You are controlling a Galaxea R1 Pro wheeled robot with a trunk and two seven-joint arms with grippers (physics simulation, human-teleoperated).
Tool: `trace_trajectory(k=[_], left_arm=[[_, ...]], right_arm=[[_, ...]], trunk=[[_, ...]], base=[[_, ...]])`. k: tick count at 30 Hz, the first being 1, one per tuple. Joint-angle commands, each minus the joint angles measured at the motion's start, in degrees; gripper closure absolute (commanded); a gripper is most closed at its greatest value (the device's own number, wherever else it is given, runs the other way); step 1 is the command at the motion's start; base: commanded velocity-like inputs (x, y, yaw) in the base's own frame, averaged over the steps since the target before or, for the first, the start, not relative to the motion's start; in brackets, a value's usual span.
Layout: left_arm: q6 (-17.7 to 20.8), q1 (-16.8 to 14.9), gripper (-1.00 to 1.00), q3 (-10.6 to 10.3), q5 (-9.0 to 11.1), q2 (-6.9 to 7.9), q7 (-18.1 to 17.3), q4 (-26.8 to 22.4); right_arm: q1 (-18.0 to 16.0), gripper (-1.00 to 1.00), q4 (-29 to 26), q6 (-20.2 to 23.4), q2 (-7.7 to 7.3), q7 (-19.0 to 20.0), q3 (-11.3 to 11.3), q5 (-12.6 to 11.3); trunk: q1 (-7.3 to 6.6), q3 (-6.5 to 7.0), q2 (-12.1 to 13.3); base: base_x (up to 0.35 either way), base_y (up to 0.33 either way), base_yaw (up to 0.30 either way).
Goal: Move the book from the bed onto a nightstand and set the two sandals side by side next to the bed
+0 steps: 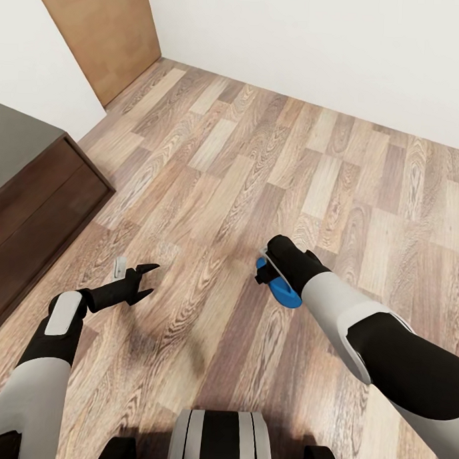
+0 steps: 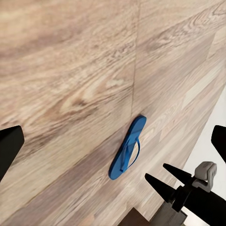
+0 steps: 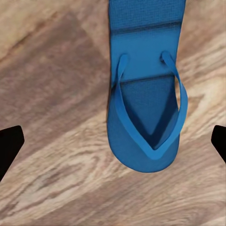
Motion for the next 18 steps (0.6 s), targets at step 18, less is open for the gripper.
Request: trace_trajectory(k=[18], left_arm=[[0.3, 0.0, -1.00, 0.1, -0.5, 0.04, -0.5, 0.0]], right_arm=[[0.0, -1.00, 0.0, 0.2, -0.10, 0.5, 0.2, 0.7]], trunk=[[-0.01, -0.03, 0.0]], base=[[0.000, 0.000, 0.000]])
